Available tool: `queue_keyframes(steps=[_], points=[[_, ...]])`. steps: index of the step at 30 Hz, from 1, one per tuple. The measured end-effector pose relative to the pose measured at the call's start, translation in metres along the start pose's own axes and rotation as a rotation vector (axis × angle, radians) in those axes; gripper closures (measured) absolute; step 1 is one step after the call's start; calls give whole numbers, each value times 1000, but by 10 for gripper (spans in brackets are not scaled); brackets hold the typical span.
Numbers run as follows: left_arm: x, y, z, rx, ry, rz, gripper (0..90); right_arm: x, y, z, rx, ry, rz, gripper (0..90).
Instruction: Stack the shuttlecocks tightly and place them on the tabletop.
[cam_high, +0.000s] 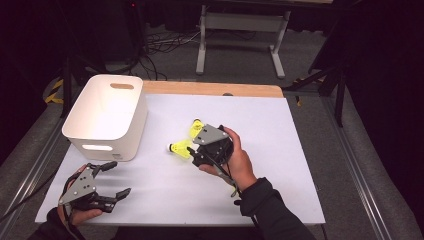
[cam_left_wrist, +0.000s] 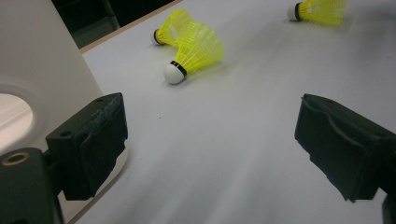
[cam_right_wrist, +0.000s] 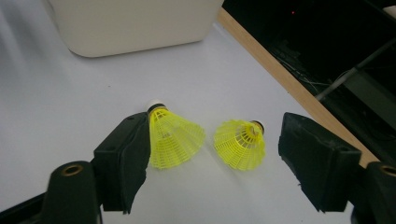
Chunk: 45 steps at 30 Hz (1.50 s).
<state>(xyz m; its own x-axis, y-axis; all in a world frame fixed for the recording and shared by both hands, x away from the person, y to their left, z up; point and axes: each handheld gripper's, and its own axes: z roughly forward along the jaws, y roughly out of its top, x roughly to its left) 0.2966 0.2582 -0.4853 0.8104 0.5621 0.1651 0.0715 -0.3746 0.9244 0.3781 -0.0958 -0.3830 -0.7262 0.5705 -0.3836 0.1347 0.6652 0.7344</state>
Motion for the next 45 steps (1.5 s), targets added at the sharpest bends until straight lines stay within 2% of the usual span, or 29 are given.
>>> queue_keyframes(steps=[3, 4, 6, 8, 9, 10, 13, 15, 22, 24, 27, 28, 30, 31, 35, 43, 45], points=[[0, -1, 1, 4, -5, -1, 102, -6, 0, 16, 42, -17, -15, 295], [0, 0, 1, 9, -10, 1, 104, -12, -1, 27, 69, -20, -20, 330], [0, -1, 2, 7, -11, -1, 104, -16, -3, 32, 79, -24, -16, 347], [-1, -1, 2, 7, -11, 0, 104, -27, -8, 43, 103, -15, 20, 391], [0, -1, 2, 6, -13, 1, 104, -38, -14, 53, 134, -17, 45, 414], [0, -1, 2, 5, -13, 1, 104, -44, -17, 57, 149, -16, 56, 439], [1, -1, 2, 10, -16, -2, 104, -52, -20, 63, 169, -10, 78, 455], [1, -1, 2, 11, -19, -3, 104, -57, -22, 67, 180, -24, 88, 472], [0, -2, 4, 17, -28, 2, 105, -55, -22, 85, 228, -10, 49, 558], [0, -2, 4, 18, -29, 1, 105, -54, -21, 90, 237, -11, 34, 628], [0, -2, 5, 25, -30, 2, 105, -53, -20, 94, 245, -10, 30, 681], [0, -2, 5, 30, -31, 3, 106, -53, -18, 97, 253, -24, 20, 739], [1, -3, 5, 31, -32, 2, 105, -53, -18, 98, 251, -19, 25, 763], [1, -3, 6, 30, -32, 2, 105, -52, -17, 100, 259, -32, 19, 823], [1, -3, 6, 36, -38, 0, 106, -52, -16, 101, 264, -40, 12, 889], [0, -3, 7, 42, -40, 3, 106, -54, -17, 99, 291, -57, -7, 900], [0, -3, 7, 43, -40, 2, 106, -53, -18, 100, 295, -51, -4, 861]])
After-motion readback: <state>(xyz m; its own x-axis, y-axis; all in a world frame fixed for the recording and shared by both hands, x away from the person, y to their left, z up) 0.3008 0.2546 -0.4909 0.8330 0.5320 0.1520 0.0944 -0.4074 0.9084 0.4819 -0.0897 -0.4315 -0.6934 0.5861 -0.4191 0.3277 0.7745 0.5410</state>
